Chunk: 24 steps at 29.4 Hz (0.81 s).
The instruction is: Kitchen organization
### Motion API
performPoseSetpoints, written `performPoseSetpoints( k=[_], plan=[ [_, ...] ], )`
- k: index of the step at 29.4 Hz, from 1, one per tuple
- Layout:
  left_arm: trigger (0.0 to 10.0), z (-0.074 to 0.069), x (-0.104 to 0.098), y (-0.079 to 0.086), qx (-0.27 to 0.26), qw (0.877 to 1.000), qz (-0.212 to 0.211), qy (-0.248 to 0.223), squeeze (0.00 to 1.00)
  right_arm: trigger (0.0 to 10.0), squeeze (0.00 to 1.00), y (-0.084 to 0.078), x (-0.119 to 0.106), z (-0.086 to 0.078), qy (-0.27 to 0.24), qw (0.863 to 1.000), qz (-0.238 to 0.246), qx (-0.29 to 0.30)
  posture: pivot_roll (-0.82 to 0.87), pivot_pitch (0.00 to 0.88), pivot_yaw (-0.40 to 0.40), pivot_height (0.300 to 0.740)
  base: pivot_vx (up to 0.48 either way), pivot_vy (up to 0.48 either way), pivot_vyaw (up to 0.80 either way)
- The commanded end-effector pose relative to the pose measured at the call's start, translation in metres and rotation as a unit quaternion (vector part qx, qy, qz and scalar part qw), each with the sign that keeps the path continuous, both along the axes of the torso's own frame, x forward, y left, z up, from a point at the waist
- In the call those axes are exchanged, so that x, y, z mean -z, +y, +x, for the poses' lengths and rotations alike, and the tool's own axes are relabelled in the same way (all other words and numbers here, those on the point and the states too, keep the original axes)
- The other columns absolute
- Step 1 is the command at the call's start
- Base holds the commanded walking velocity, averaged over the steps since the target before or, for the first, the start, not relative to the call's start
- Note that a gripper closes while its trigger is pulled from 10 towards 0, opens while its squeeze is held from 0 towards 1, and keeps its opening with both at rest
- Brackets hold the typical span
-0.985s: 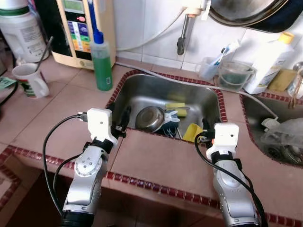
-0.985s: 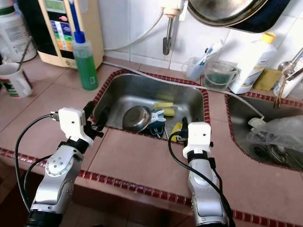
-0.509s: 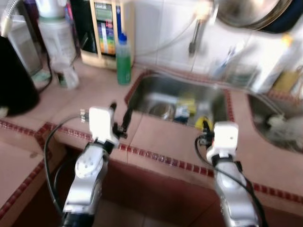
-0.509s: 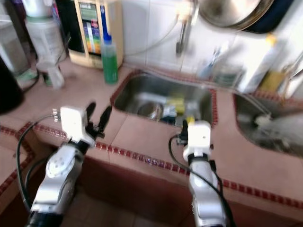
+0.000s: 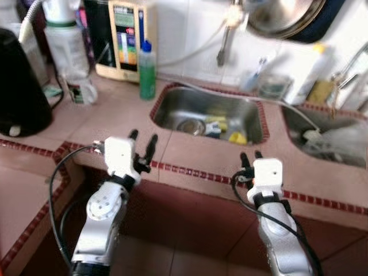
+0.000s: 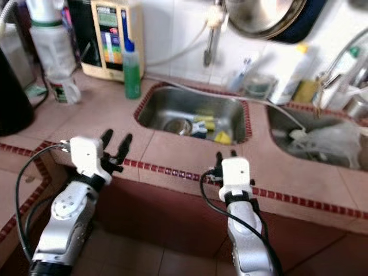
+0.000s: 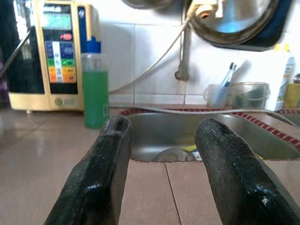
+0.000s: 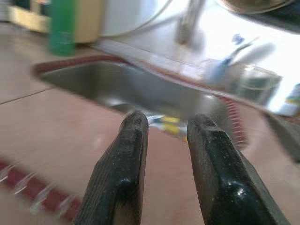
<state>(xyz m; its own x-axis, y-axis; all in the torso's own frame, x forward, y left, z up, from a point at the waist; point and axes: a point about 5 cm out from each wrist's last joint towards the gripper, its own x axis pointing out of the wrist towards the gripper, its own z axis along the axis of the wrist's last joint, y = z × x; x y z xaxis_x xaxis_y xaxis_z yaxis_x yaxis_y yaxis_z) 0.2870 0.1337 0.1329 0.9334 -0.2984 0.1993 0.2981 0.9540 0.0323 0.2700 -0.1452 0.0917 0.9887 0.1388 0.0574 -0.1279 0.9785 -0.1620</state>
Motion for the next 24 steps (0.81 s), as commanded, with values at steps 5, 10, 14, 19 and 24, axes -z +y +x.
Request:
performPoseSetpoints(
  k=[5, 10, 14, 19, 24],
  plan=[
    [10.0, -0.011, 0.018, 0.0, 0.047, 0.998, 0.031, 0.015, 0.0, 10.0, 0.0, 0.004, 0.01, -0.011, 0.021, 0.996, -0.005, -0.085, 0.09, 0.0, -0.062, 0.74, 0.0, 0.0, 0.0],
    [10.0, -0.024, 0.052, 0.01, 0.069, 0.994, 0.067, 0.045, 0.0, 10.0, 0.0, -0.006, 0.048, -0.019, 0.084, 0.99, -0.05, -0.098, 0.09, 0.0, -0.063, 0.74, 0.0, 0.0, 0.0],
    [10.0, -0.032, 0.075, 0.018, 0.064, 0.993, 0.067, 0.07, 0.0, 10.0, 0.0, -0.014, 0.073, -0.027, 0.133, 0.984, -0.07, -0.093, 0.09, 0.0, -0.066, 0.74, 0.0, 0.0, 0.0],
    [10.0, -0.039, 0.086, 0.022, 0.066, 0.994, 0.048, 0.077, 0.0, 10.0, 0.0, -0.012, 0.082, -0.036, 0.136, 0.978, -0.088, -0.135, 0.09, 0.0, -0.066, 0.74, 0.0, 0.0, 0.0],
    [10.0, -0.041, 0.09, 0.018, 0.071, 0.994, 0.053, 0.063, 0.0, 10.0, 0.0, -0.016, 0.069, -0.03, 0.088, 0.985, -0.063, -0.134, 0.08, 0.0, -0.067, 0.74, 0.0, 0.0, 0.0]
  ],
)
